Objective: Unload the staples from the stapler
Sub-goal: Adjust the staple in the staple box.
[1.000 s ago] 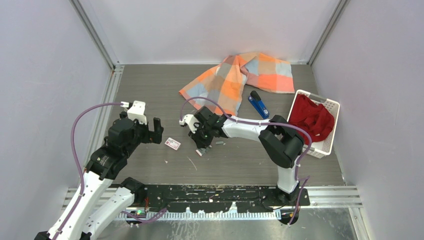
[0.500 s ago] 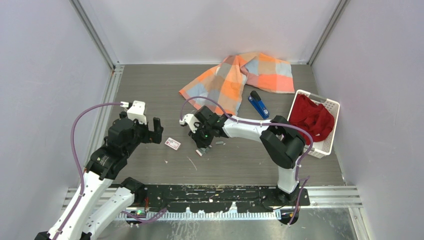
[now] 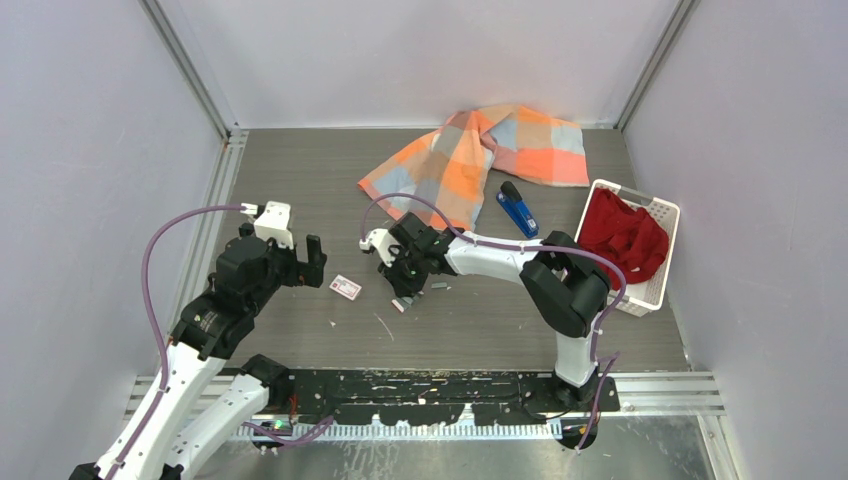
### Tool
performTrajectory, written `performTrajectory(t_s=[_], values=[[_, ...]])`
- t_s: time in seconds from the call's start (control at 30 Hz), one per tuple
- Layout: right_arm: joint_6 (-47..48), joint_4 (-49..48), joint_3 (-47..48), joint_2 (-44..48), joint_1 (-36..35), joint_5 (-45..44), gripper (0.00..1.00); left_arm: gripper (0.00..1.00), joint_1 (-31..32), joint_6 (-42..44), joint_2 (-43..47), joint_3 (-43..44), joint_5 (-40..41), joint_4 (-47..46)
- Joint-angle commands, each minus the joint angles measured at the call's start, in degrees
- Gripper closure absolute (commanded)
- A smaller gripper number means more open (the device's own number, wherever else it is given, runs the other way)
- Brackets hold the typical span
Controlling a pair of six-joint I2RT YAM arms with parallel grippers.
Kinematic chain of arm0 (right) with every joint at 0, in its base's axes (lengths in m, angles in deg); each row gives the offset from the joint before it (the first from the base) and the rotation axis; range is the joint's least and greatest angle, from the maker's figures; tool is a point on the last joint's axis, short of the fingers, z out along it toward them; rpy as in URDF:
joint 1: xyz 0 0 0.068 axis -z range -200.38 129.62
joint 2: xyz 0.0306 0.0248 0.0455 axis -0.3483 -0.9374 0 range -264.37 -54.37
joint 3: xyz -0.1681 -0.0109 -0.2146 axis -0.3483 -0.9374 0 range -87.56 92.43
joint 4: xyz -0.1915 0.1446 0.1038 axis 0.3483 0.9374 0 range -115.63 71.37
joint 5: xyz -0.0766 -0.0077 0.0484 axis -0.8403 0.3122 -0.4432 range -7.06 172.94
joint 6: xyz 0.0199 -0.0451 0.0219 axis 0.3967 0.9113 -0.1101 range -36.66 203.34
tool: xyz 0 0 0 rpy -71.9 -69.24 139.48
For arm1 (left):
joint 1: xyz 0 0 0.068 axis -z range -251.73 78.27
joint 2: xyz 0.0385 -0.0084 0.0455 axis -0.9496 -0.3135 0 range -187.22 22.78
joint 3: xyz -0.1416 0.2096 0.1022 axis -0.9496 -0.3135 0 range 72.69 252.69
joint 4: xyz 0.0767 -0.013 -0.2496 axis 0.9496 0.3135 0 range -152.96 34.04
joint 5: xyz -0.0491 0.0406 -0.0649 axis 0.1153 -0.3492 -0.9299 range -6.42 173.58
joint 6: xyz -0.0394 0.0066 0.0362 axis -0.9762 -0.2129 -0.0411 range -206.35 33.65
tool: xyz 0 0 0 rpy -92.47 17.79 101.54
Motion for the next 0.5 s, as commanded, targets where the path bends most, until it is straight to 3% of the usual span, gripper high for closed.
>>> performTrajectory(t_s=[0.0,0.47], values=[[-1.08,0.38,2.36,2.81,-0.21,0.1,0.77,0.01,-0.3,-0.47,0.15,0.52,-0.08,-3.18],[-1.78,1.25,2.77,2.04,-0.21,0.3,0.77,0.01,-0.29,-0.48,0.13,0.54,0.01,-3.24]])
